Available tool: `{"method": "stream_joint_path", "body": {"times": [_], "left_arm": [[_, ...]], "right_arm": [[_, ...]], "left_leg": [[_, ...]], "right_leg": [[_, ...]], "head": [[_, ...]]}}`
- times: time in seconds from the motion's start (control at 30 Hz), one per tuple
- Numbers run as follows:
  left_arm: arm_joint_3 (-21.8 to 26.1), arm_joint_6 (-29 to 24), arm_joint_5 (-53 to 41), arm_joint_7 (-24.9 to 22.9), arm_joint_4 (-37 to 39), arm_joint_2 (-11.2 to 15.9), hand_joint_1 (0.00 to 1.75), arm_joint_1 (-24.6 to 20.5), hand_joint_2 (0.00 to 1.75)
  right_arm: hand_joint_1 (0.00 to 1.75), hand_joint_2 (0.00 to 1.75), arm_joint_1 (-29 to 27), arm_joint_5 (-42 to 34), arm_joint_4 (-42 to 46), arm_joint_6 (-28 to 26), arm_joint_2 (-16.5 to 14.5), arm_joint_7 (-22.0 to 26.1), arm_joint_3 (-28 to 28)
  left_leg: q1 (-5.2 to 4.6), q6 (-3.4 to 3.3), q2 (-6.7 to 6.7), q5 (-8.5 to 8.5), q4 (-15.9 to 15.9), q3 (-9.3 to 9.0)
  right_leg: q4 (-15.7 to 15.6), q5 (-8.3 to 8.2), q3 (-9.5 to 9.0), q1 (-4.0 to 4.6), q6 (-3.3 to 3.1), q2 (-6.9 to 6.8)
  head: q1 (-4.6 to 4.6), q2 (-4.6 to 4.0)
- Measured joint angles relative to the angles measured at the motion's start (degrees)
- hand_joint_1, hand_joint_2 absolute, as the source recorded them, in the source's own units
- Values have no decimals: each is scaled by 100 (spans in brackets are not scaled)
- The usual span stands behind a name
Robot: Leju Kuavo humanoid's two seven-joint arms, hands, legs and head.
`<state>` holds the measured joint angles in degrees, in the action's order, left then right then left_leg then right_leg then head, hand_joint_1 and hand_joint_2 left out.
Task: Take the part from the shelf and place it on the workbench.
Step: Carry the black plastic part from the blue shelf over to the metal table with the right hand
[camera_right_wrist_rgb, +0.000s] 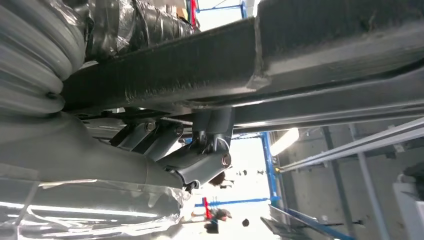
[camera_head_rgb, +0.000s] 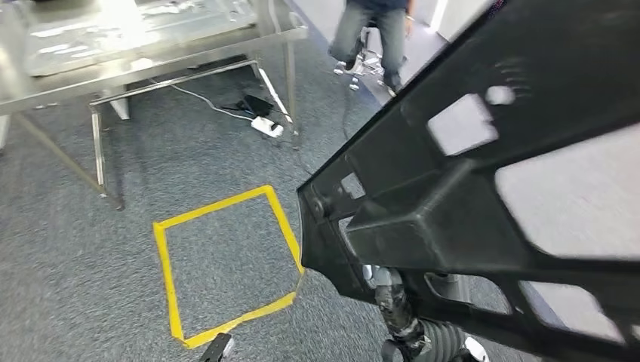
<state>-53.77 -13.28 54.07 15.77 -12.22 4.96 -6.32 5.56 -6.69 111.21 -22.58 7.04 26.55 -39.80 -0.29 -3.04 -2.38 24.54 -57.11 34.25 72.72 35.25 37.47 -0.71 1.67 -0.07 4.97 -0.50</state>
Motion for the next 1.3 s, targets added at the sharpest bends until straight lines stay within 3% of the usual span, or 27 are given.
{"method": "stream_joint_path", "body": {"times": [0.03,0.07,0.1,0.17,0.23,0.27,0.3,0.33,0.37,0.43,0.5,0.53,0.6,0.67,0.73,0.8,0.87,0.9,0.93,1.0,1.03,1.07,1.13,1.2,1.3], "left_arm": [[2,-1,4,-1,0,-5,0,2,175],[3,-1,7,-1,0,-8,0,10,175],[4,1,8,-5,0,-10,0,18,175],[5,8,-1,-40,0,-13,0,20,175],[5,16,-37,-119,0,-16,0,18,175],[5,17,-64,-163,0,-20,0,27,175],[5,13,-95,-197,0,-28,0,43,175],[5,7,-126,-225,0,-40,0,58,175],[5,-3,-157,-240,-1,-51,0,63,175],[5,-17,-217,-240,-1,-71,0,39,175],[5,-21,-271,-188,-1,-81,0,15,175],[5,-20,-297,-145,-1,-84,0,17,175],[5,-27,-355,-45,-1,-85,0,32,175],[4,-43,-401,49,-2,-87,0,24,175],[2,-54,-431,123,-5,-96,0,11,175],[-1,-56,-453,147,-9,-103,0,32,175],[-4,-53,-467,121,-10,-121,0,60,175],[-5,-52,-469,109,-10,-129,0,57,175],[-5,-50,-472,100,-11,-140,0,47,175],[-7,-54,-481,97,-11,-160,0,18,175],[-7,-61,-486,97,-11,-177,0,12,175],[-8,-75,-491,99,-11,-195,0,13,175],[-10,-122,-495,111,-11,-227,0,20,175],[-12,-165,-498,128,-11,-249,0,10,175],[-14,-199,-508,144,-11,-254,0,0,175]], "right_arm": [[175,175,-2,-10,-25,1,0,-2,0],[175,175,0,-16,-46,1,-1,-2,0],[175,175,5,-15,-61,1,-1,-5,0],[175,175,14,32,-86,-2,-3,-26,0],[175,175,17,138,-96,-20,-4,-78,0],[175,175,17,195,-96,-35,-4,-105,0],[175,175,18,239,-94,-55,-5,-125,0],[175,175,17,269,-88,-80,-9,-136,0],[175,175,14,287,-74,-102,-13,-134,0],[175,175,-5,305,-37,-141,-21,-131,0],[175,175,-40,332,-15,-183,-22,-130,0],[175,175,-60,352,-5,-213,-22,-133,0],[175,175,-88,413,29,-293,-22,-149,0],[175,175,-104,483,86,-368,-22,-180,0],[175,175,-128,540,136,-467,-21,-214,1],[175,175,-167,504,180,-599,-20,-180,3],[175,175,-228,300,228,-738,-19,-24,19],[175,175,-264,170,252,-795,-18,83,37],[175,175,-309,57,267,-834,-16,181,62],[175,175,-399,-82,284,-867,-12,309,109],[175,175,-434,-119,285,-869,-9,344,124],[175,175,-456,-146,285,-869,-7,371,132],[175,175,-473,-199,286,-866,-4,423,142],[175,175,-474,-260,284,-859,-3,467,146],[175,175,-471,-326,284,-843,-3,505,146]], "left_leg": [[3,1,-91,9,-7,-3],[10,10,-183,18,-22,-6],[19,29,-277,33,-45,-8],[25,87,-449,73,-123,27],[32,152,-577,90,-167,87],[42,181,-639,85,-164,117],[47,205,-610,86,-171,132],[38,231,-483,117,-226,161],[28,255,-300,197,-376,235],[23,303,73,501,-1017,551],[43,328,170,743,-1687,911],[46,326,186,733,-1795,976],[39,290,249,443,-1384,764],[9,230,371,150,-614,343],[-35,181,431,104,-241,134],[-48,135,402,129,-188,95],[-13,85,369,118,-99,17],[8,60,352,109,-56,-22],[14,39,328,110,-40,-41],[6,6,265,129,-40,-57],[0,-2,228,144,-45,-71],[-4,-3,194,162,-51,-92],[-5,11,133,214,-74,-150],[-23,49,85,269,-118,-163],[-30,124,55,285,-123,-141]], "right_leg": [[66,-73,98,1,2,5],[-98,-255,79,-4,2,20],[-436,-498,-34,-18,4,81],[-1079,-793,-278,-59,-3,336],[-1271,-807,-358,-61,-43,450],[-1276,-814,-371,-51,-80,379],[-1289,-819,-386,-50,-117,311],[-1304,-819,-411,-56,-156,244],[-1321,-816,-438,-65,-193,169],[-1333,-786,-480,-55,-247,2],[-1331,-751,-502,-35,-263,-168],[-1331,-732,-514,-28,-261,-249],[-1330,-690,-562,-19,-251,-394],[-1332,-640,-605,-6,-214,-491],[-1340,-603,-617,10,-156,-551],[-1375,-588,-665,26,-94,-591],[-1292,-505,-680,24,-35,-436],[-1097,-396,-593,24,-17,-303],[-769,-249,-423,14,-8,-158],[-24,-6,18,16,-5,-29],[179,-15,174,16,-4,-13],[157,-143,222,16,-7,-9],[-506,-637,14,14,-27,3],[-1174,-915,-253,20,-56,43],[-1340,-911,-329,23,-113,69]], "head": [[-2,0],[-3,0],[-4,0],[-4,0],[-2,0],[-2,0],[-2,0],[10,0],[25,0],[55,0],[56,0],[57,0],[57,0],[53,0],[50,0],[52,0],[33,0],[18,0],[0,0],[-13,0],[-13,0],[-13,0],[-15,0],[-19,0],[-18,0]]}}
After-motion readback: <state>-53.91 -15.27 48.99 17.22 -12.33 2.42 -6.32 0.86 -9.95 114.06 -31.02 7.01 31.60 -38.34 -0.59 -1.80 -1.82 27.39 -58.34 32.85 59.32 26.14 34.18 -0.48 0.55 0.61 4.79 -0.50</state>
